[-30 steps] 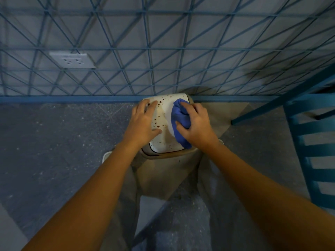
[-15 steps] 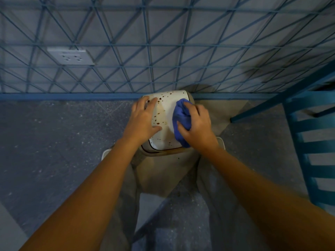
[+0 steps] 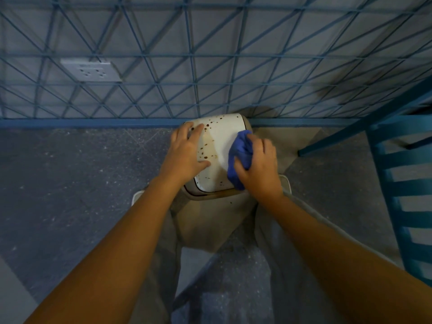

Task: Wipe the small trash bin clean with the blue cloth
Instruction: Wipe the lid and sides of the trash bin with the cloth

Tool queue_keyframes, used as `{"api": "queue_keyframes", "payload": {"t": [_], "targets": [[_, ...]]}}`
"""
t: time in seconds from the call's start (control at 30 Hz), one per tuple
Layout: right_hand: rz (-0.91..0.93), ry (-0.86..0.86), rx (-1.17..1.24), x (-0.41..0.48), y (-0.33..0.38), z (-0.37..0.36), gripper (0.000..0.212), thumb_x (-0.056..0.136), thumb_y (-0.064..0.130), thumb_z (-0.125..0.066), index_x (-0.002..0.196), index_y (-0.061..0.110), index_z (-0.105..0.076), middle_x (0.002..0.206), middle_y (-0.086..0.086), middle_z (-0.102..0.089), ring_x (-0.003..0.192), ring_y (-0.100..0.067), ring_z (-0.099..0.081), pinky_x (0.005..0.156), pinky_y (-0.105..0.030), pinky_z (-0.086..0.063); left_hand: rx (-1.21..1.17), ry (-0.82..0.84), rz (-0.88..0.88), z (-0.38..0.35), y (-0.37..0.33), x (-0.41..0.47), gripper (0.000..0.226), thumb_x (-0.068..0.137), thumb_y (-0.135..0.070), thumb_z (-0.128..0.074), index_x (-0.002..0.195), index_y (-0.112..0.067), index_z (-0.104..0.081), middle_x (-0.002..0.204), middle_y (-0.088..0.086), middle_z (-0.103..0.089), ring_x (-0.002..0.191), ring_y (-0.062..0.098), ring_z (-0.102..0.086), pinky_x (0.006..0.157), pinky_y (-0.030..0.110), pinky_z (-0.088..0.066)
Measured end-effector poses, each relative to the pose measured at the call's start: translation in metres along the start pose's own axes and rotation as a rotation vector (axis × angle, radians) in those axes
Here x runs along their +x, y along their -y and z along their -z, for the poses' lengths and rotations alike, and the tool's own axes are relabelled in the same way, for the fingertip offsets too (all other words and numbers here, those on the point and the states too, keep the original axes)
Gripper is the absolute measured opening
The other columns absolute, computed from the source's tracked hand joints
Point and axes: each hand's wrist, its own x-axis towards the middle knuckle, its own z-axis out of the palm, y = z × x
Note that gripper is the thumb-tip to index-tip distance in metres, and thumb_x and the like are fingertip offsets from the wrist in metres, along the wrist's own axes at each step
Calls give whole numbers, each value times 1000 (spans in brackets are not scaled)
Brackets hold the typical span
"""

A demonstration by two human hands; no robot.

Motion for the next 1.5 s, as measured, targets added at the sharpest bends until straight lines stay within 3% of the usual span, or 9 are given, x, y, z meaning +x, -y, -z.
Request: {"api": "queue_keyframes", "payload": {"t": [0.33, 0.57, 0.7, 0.8, 0.97, 1.1, 1.2, 1.3, 1.5], "targets": [[100, 102, -53, -15, 0, -11, 60, 80, 26, -64, 134, 10, -42, 121, -14, -48, 110, -27, -46, 95, -35, -39, -13, -4, -8, 2, 3, 2, 89, 74, -23, -74, 145, -16, -20, 152, 8, -14, 139, 28, -11, 114, 37, -18], [-139, 12, 614, 5, 38, 16, 51, 80, 9, -69, 122, 5, -43, 103, 9, -49, 90, 2, -51, 75, 4, -38, -138, -63, -18, 6, 1, 0, 66, 87, -25, -59, 144, -14, -26, 152, 9, -23, 138, 28, -21, 112, 33, -19], [-316, 84, 859, 13, 53, 21, 42, 83, 16, -67, 116, 11, -42, 110, 1, -53, 96, -7, -56, 78, -12, -49, -340, -199, 40, 19, -21, -9, 51, 95, -33, -44, 140, -12, -34, 147, 8, -36, 135, 21, -33, 107, 23, -25], [-445, 132, 1046, 16, 58, 20, 33, 87, 24, -62, 113, 12, -47, 117, -10, -58, 105, -18, -59, 90, -30, -51, -695, -71, 107, 30, -41, -19, 44, 93, -37, -45, 133, -18, -45, 126, -2, -53, 119, 10, -48, 87, 4, -37], [-528, 343, 1485, 20, 62, 28, 54, 98, 45, -28, 111, 2, -59, 117, -20, -62, 112, -27, -59, 102, -37, -44, -713, -98, 110, 29, -41, -20, 52, 80, -26, -69, 127, -16, -51, 113, -1, -60, 106, 11, -54, 87, 17, -43], [-411, 359, 1239, 25, 61, 31, 44, 100, 38, -29, 109, 10, -61, 110, -9, -64, 104, -18, -60, 97, -35, -46, -710, -269, 156, 30, -30, -16, 43, 76, -18, -73, 116, -12, -57, 99, -3, -59, 94, 10, -55, 73, 11, -44], [-81, 119, 451, 32, 42, 25, 28, 94, 24, -50, 117, 12, -60, 122, -9, -57, 115, -20, -50, 103, -35, -38, -624, -388, 131, 34, -20, -11, 44, 72, -11, -74, 111, -12, -55, 99, -6, -56, 90, 8, -52, 69, 3, -40], [131, 140, -55, 32, 17, 15, 57, 89, 29, -58, 140, 18, -38, 150, -10, -32, 140, -30, -23, 114, -39, -21, -481, -431, 103, 31, -14, -9, 49, 72, -11, -71, 117, -15, -54, 107, -1, -51, 95, 9, -47, 77, 13, -40], [193, 236, -183, 30, 1, 1, 74, 86, 32, -61, 147, 18, -21, 157, -11, -14, 145, -33, -9, 120, -43, -11, -103, -372, -90, -9, -18, -13, 54, 69, -20, -64, 122, -11, -59, 110, 19, -52, 100, 33, -53, 89, 44, -47]]}}
